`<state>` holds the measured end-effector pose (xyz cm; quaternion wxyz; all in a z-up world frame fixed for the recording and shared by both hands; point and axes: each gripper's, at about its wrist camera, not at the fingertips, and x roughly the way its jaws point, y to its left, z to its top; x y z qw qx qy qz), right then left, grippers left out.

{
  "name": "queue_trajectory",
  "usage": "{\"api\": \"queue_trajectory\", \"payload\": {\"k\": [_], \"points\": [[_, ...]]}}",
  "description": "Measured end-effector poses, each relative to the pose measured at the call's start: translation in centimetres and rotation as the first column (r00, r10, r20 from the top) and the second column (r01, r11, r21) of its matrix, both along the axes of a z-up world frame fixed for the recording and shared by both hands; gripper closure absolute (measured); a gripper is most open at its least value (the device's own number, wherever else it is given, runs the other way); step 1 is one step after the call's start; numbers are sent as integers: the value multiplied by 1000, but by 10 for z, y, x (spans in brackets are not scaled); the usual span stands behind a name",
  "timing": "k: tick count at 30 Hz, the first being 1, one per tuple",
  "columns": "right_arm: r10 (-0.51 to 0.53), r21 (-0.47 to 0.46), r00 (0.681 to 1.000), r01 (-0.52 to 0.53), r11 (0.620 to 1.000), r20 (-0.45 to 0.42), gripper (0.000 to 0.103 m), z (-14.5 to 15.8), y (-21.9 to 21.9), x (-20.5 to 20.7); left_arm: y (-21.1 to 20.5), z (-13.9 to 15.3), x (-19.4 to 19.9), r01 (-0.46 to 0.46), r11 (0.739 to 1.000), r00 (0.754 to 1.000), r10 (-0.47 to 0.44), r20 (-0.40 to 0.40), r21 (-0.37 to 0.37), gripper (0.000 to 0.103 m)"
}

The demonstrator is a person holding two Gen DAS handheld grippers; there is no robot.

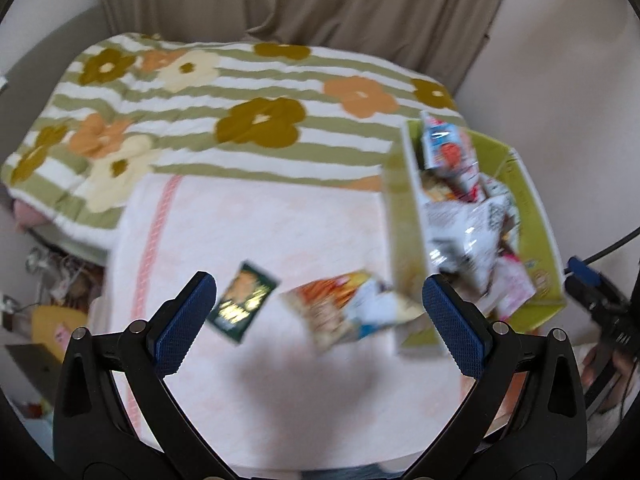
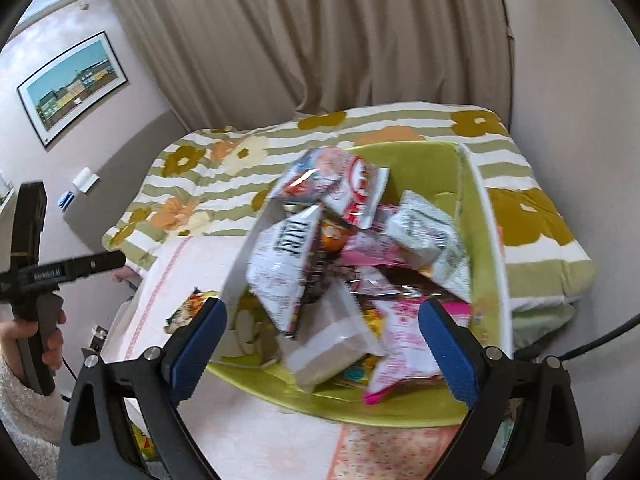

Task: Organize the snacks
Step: 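Move both tools back to the last two snacks on the table, then grasp the green cracker packet with the left tool while the right tool grasps the yellow cheese-sticks bag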

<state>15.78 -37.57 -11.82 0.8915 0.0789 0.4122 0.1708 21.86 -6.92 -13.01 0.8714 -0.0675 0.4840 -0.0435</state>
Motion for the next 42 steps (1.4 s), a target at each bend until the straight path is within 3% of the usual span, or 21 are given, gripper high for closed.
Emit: {"api": "queue_trajectory", "payload": {"k": [4, 9, 16, 21, 24, 28, 35, 42], "points": [[28, 13, 1000, -28, 1000, 3, 7, 0, 26, -7, 23, -3, -16, -13, 999, 1000, 13, -7, 41, 1], [22, -4, 1000, -22, 1000, 18, 7, -1, 64, -16, 49, -17, -19, 29, 1000, 999, -28, -27, 13, 1], [-99, -14, 994, 100, 995, 35, 5, -3, 123, -34, 74, -37, -16, 179, 984, 983, -179, -43, 0, 1], [-178, 7, 983, 178, 984, -40, 5, -20, 163, -42, 93, -60, -11, 281, 959, 956, -283, -76, -37, 1], [-262, 12, 961, 265, 964, -89, 5, -30, 179, -48, 99, -71, -6, 327, 944, 940, -331, -88, -48, 1], [-419, 63, 894, 433, 899, -158, 5, -52, 193, -53, 101, -90, 5, 387, 920, 912, -392, -119, -63, 6], [-496, 122, 841, 527, 841, -216, 5, -81, 209, -38, 85, -130, 25, 451, 890, 871, -455, -185, -65, 20], [-547, 155, 802, 588, 794, -238, 5, -114, 213, -22, 72, -164, 43, 463, 884, 855, -463, -232, -59, 28]]}}
